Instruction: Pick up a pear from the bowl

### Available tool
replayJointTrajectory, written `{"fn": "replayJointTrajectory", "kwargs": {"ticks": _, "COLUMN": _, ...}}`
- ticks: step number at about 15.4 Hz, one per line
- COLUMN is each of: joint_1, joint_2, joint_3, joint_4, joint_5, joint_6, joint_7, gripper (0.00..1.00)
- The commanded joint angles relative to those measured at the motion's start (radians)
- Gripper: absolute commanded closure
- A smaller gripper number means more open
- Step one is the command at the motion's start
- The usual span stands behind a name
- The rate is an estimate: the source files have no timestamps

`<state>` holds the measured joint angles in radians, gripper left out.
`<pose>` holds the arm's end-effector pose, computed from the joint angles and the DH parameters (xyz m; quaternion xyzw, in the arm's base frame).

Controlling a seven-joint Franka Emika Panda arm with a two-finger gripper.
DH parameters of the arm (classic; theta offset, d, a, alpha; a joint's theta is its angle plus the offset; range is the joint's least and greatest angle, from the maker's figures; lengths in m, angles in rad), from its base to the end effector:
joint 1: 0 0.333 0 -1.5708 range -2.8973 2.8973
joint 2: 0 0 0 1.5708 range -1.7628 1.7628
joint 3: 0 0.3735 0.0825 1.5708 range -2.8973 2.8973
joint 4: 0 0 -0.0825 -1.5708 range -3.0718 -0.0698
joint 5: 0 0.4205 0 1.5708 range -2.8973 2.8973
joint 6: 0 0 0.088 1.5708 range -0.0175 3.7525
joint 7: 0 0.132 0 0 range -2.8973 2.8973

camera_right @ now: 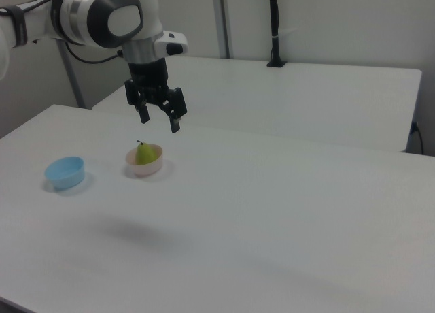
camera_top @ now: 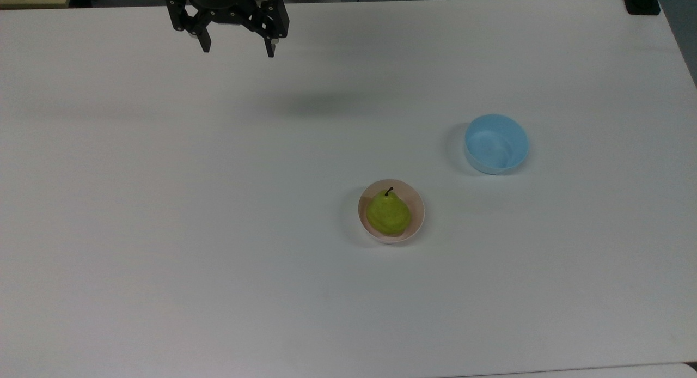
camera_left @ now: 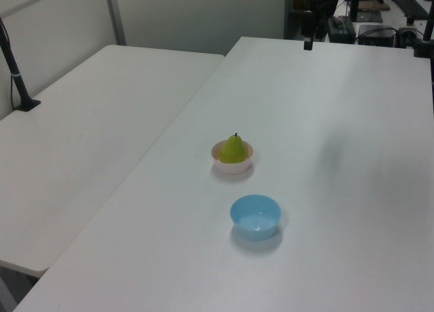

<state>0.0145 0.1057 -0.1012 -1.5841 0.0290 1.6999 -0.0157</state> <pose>0.6361 -0.0486 0.5969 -0.9993 0.0370 -0.0058 0.0088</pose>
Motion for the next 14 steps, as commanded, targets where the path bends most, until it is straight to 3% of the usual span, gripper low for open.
{"fn": "replayJointTrajectory", "kwargs": {"ticks": 1, "joint_1": 0.002, "joint_2": -0.028, "joint_3": 0.0, "joint_4": -0.019, "joint_5": -0.005, "joint_6": -0.031, "joint_7": 0.006, "gripper": 0.0}}
{"fn": "replayJointTrajectory", "kwargs": {"ticks": 10, "joint_1": 0.009, "joint_2": -0.015, "joint_3": -0.005, "joint_4": -0.01, "joint_5": -0.006, "joint_6": -0.022, "joint_7": -0.01, "gripper": 0.0}}
{"fn": "replayJointTrajectory", "kwargs": {"ticks": 14, "joint_1": 0.088, "joint_2": 0.064, "joint_3": -0.006, "joint_4": 0.036, "joint_5": 0.011, "joint_6": 0.073, "joint_7": 0.0, "gripper": 0.0}}
